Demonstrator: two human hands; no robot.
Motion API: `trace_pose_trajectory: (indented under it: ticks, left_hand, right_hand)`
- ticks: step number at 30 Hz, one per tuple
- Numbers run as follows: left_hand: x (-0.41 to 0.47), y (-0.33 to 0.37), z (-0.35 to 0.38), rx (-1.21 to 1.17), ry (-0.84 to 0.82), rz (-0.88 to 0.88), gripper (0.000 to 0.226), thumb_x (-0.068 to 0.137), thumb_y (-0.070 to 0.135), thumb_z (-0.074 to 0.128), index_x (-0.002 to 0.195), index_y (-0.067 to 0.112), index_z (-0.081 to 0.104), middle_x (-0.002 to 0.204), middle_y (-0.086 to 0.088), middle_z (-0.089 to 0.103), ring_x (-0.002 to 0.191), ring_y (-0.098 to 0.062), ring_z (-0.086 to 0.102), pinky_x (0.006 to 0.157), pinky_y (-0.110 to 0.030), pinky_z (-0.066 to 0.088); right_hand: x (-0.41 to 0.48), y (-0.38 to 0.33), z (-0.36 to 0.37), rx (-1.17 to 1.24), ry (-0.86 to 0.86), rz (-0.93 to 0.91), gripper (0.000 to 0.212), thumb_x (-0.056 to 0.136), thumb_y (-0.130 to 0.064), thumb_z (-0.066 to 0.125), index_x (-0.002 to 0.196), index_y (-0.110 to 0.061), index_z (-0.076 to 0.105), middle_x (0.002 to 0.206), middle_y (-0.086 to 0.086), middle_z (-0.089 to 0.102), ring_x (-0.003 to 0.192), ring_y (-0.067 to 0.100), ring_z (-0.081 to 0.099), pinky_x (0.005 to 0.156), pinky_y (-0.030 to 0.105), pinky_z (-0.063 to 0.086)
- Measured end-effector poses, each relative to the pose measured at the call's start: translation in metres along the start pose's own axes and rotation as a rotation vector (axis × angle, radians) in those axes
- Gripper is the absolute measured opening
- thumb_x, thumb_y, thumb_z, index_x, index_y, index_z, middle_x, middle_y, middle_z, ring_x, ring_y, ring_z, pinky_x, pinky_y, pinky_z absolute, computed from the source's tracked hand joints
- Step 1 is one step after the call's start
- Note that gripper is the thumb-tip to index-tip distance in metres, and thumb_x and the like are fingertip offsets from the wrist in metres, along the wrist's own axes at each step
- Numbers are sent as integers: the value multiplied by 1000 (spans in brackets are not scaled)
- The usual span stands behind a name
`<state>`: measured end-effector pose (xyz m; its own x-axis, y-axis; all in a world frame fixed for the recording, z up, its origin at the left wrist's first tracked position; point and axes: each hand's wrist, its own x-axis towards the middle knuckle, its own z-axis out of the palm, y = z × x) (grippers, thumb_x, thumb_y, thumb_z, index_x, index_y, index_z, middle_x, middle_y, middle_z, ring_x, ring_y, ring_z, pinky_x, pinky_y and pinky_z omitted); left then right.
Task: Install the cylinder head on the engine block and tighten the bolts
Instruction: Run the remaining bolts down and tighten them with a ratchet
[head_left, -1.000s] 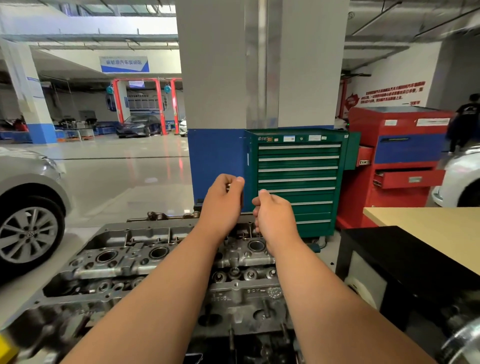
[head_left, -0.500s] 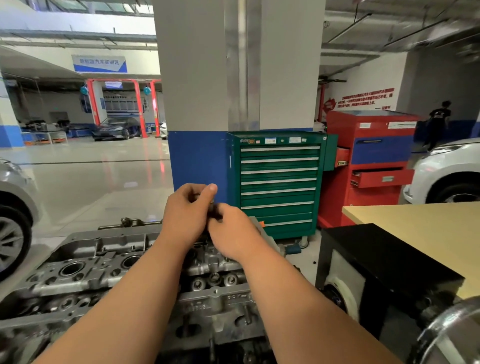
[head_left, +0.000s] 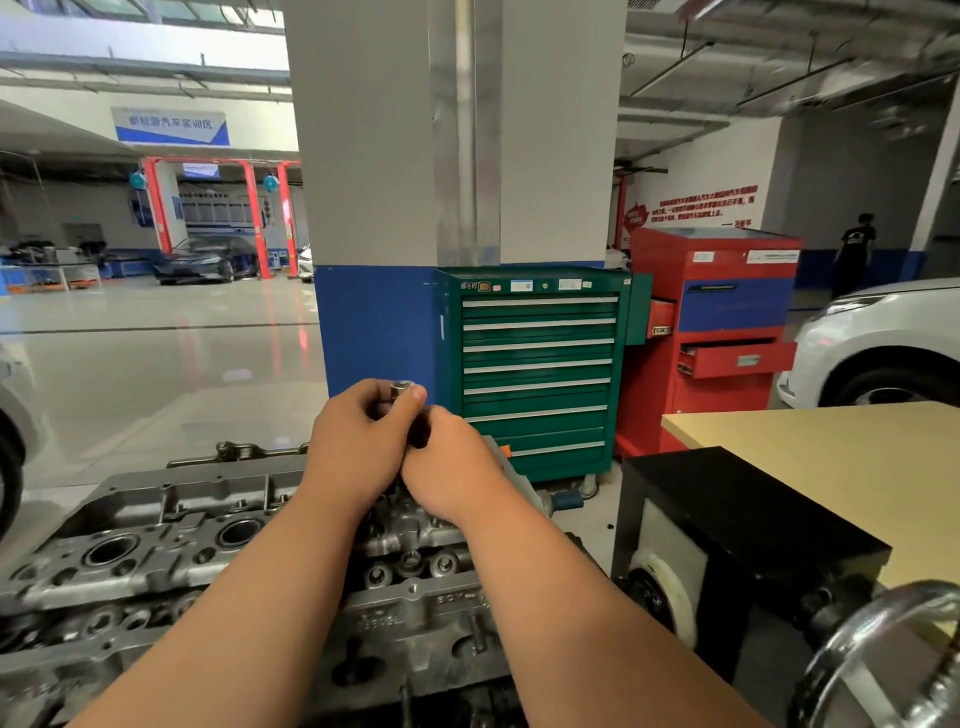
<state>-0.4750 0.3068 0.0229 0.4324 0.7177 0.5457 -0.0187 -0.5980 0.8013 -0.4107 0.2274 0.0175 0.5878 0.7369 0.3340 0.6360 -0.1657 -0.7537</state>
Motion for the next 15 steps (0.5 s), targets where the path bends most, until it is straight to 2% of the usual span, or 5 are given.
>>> trace_pose_trajectory:
  ticks: [2,4,8,11,15]
  left_hand:
    - [0,1,0,-42,-16,-28,17,92,33,58,108,29,64,92,10,69,91,-9,65,81,-27,47]
    - [0,1,1,-88,-20,-57,24,94,33,56,118,33,55,85,12,70,88,-3,64,80,-26,47]
    - [-2,2,2,-71,23,-85,27,84,39,68,102,22,57,88,9,66,85,-8,63,73,-27,47]
    - [-4,3,1,1,19,-60,25,80,40,72,85,19,59,81,3,66,77,-14,62,63,-25,42]
    - [-3,4,-2,-12,23,-27,14,85,33,69,95,25,64,82,8,68,84,-9,65,72,-25,47]
  right_hand:
    - [0,1,0,-5,-21,-23,14,87,-19,51,95,-19,62,91,4,68,84,29,62,74,43,54]
    - [0,2,-1,1,-5,-23,12,87,-16,53,93,-19,63,90,5,68,83,29,62,74,43,54]
    - [0,4,-1,-8,37,-18,7,85,-16,54,86,-16,61,82,4,68,76,27,62,67,39,54]
    - [1,3,-1,-42,74,-5,12,84,-21,54,93,-20,62,83,1,68,76,25,62,63,33,52]
    - [2,3,0,-30,66,13,17,87,-29,53,98,-19,61,90,1,68,84,26,62,74,40,55]
